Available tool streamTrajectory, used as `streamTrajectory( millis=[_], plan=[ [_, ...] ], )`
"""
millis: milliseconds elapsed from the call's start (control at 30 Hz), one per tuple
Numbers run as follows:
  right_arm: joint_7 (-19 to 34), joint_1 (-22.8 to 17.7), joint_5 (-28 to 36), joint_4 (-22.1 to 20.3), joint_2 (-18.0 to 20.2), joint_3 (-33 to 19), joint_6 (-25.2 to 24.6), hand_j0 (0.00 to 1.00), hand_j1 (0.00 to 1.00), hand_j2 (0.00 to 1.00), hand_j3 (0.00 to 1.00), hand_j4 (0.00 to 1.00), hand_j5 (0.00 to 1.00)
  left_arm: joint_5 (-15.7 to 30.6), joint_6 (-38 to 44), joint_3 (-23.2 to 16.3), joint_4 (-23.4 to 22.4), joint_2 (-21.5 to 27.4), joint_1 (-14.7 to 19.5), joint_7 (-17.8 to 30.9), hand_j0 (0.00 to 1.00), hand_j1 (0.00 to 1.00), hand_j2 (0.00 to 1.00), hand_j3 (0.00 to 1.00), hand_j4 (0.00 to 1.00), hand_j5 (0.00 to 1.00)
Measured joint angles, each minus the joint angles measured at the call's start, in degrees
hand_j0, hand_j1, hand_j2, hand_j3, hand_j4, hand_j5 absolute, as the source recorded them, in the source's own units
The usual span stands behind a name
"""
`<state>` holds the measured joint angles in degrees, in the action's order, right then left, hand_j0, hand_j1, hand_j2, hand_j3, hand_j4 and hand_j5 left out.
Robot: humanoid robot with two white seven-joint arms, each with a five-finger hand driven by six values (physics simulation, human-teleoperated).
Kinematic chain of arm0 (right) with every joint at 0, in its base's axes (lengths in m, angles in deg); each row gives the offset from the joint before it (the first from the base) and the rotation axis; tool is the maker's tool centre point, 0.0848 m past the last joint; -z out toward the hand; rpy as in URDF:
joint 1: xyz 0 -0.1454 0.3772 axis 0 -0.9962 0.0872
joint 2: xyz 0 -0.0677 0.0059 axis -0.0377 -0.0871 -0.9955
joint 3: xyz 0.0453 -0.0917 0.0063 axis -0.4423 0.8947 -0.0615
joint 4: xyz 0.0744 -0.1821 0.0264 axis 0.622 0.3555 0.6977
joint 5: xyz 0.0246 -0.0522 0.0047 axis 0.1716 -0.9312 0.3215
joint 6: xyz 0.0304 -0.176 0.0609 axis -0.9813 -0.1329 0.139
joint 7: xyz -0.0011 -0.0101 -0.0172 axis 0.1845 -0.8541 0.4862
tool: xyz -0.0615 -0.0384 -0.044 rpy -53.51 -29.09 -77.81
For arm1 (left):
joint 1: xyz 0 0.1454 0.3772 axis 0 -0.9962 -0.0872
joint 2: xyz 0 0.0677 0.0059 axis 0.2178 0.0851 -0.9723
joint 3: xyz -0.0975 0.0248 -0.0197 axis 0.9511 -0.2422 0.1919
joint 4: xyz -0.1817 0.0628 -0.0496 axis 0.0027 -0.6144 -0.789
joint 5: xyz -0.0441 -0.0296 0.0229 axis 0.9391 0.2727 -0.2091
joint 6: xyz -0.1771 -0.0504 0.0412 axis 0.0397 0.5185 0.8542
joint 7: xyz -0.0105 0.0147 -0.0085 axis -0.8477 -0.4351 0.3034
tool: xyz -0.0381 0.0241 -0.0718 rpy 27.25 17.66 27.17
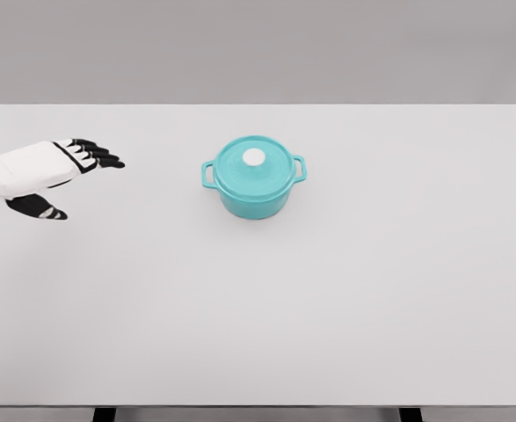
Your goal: Open the lid of the pot with left arm
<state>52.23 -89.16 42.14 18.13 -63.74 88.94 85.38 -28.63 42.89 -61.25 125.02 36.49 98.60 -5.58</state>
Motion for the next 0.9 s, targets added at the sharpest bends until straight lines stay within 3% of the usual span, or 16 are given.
streamTrajectory(
  millis=[267,333,367,433,500,600,700,767,900],
  plan=[
    [0.4,-0.4,0.0,0.0,0.0,0.1,-0.4,1.0,1.0,1.0,1.0,1.0,1.0,-0.2,0.0,-0.9,0.5,-1.3,1.2,0.6,1.0,1.0,1.0,1.0,1.0,1.0],
    [0.4,-0.4,0.0,0.0,0.0,0.1,-0.4,1.0,1.0,1.0,1.0,1.0,1.0,-0.2,0.0,-1.4,0.7,-2.6,3.4,1.3,1.0,1.0,1.0,1.0,1.0,1.0],
    [0.4,-0.4,0.0,0.0,0.0,0.1,-0.4,1.0,1.0,1.0,1.0,1.0,1.0,0.0,0.0,-2.0,0.7,-3.0,6.0,1.5,1.0,1.0,1.0,1.0,1.0,1.0],
    [0.5,-0.4,0.0,0.0,0.0,0.1,-0.4,1.0,1.0,1.0,1.0,1.0,1.0,0.3,-0.1,-5.7,0.3,-3.5,14.3,1.8,1.0,1.0,1.0,1.0,1.0,1.0],
    [0.5,-0.4,0.0,0.0,0.0,0.1,-0.4,1.0,1.0,1.0,1.0,1.0,1.0,1.8,0.2,-13.6,-2.3,-3.7,23.9,1.9,1.0,1.0,1.0,1.0,1.0,1.0],
    [0.5,-0.4,0.0,0.0,0.0,0.1,-0.4,1.0,1.0,1.0,1.0,1.0,1.0,2.1,0.1,-24.3,-5.7,-6.0,32.3,2.0,1.0,1.0,1.0,1.0,1.0,1.0],
    [0.5,-0.4,0.0,0.0,0.0,0.1,-0.4,1.0,1.0,1.0,1.0,1.0,1.0,2.3,0.0,-29.7,-6.6,-10.9,35.2,2.0,1.0,1.0,1.0,1.0,1.0,1.0],
    [0.5,-0.4,0.0,0.0,0.0,0.1,-0.4,1.0,1.0,1.0,1.0,1.0,1.0,2.3,0.0,-31.4,-6.8,-13.0,35.6,2.0,1.0,1.0,1.0,1.0,1.0,1.0],
    [0.5,-0.4,0.0,0.0,0.0,0.1,-0.4,1.0,1.0,1.0,1.0,1.0,1.0,2.2,0.0,-34.1,-7.6,-16.8,39.4,2.0,1.0,1.0,1.0,1.0,1.0,1.0]
  ],
)
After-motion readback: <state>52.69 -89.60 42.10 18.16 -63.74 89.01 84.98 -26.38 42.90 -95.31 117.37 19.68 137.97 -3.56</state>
